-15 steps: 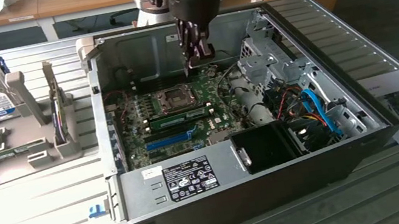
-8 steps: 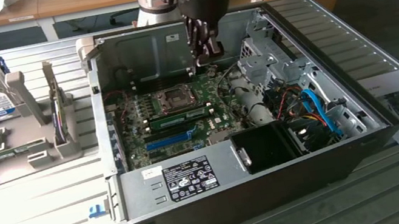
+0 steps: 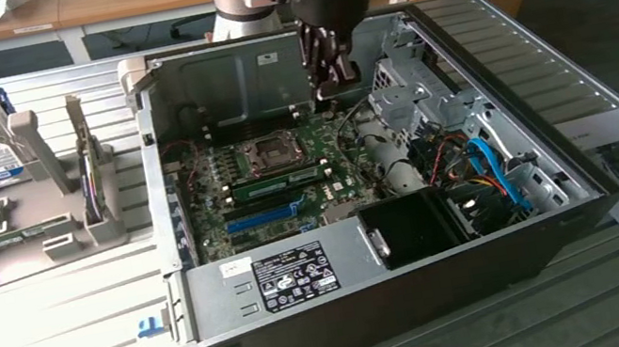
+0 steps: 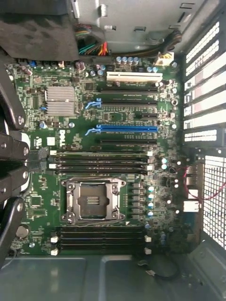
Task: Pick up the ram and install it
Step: 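Press down the ram until it locks into place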
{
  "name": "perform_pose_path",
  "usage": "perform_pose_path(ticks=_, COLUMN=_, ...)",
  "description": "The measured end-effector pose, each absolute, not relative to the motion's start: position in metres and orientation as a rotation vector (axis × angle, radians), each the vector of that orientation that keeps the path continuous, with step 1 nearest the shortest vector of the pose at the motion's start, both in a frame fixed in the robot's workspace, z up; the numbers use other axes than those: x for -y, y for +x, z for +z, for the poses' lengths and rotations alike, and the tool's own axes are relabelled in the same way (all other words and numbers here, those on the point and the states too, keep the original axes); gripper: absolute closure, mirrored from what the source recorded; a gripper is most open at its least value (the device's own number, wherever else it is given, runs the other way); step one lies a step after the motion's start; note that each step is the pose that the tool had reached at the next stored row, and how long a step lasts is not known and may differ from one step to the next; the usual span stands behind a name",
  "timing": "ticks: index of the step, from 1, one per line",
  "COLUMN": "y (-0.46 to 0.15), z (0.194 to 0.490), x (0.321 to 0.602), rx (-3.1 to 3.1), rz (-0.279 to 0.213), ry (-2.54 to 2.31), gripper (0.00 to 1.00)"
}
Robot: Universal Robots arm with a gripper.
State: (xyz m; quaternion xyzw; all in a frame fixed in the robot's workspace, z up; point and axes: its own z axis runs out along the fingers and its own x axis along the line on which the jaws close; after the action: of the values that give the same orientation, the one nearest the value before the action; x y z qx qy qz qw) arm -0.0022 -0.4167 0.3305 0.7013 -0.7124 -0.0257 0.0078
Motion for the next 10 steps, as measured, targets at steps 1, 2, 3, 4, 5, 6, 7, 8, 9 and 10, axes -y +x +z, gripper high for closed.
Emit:
perform_pose_path(ticks=1, y=-0.0006, z=0.3305, x=0.4167, rx=2.227, rz=-0.08, ry=2.192, gripper=0.91)
perform_pose_path(ticks=2, y=0.0004, z=0.3305, x=0.4167, rx=2.227, rz=-0.08, ry=2.192, gripper=0.91)
perform_pose_path(ticks=3, y=0.0005, z=0.3305, x=0.4167, rx=2.227, rz=-0.08, ry=2.192, gripper=0.91)
perform_pose_path(ticks=4, y=0.0005, z=0.3305, x=0.4168, rx=2.227, rz=-0.08, ry=2.192, gripper=0.91)
perform_pose_path(ticks=5, y=0.0005, z=0.3306, x=0.4168, rx=2.227, rz=-0.08, ry=2.192, gripper=0.91)
perform_pose_path(ticks=6, y=0.0005, z=0.3306, x=0.4168, rx=2.227, rz=-0.08, ry=2.192, gripper=0.91)
perform_pose_path(ticks=7, y=0.0005, z=0.3306, x=0.4168, rx=2.227, rz=-0.08, ry=2.192, gripper=0.91)
perform_pose_path(ticks=8, y=0.0005, z=0.3305, x=0.4168, rx=2.227, rz=-0.08, ry=2.192, gripper=0.91)
perform_pose_path(ticks=9, y=0.0005, z=0.3302, x=0.4168, rx=2.227, rz=-0.08, ry=2.192, gripper=0.91)
perform_pose_path(ticks=10, y=0.0005, z=0.3293, x=0.4168, rx=2.227, rz=-0.081, ry=2.193, gripper=0.91)
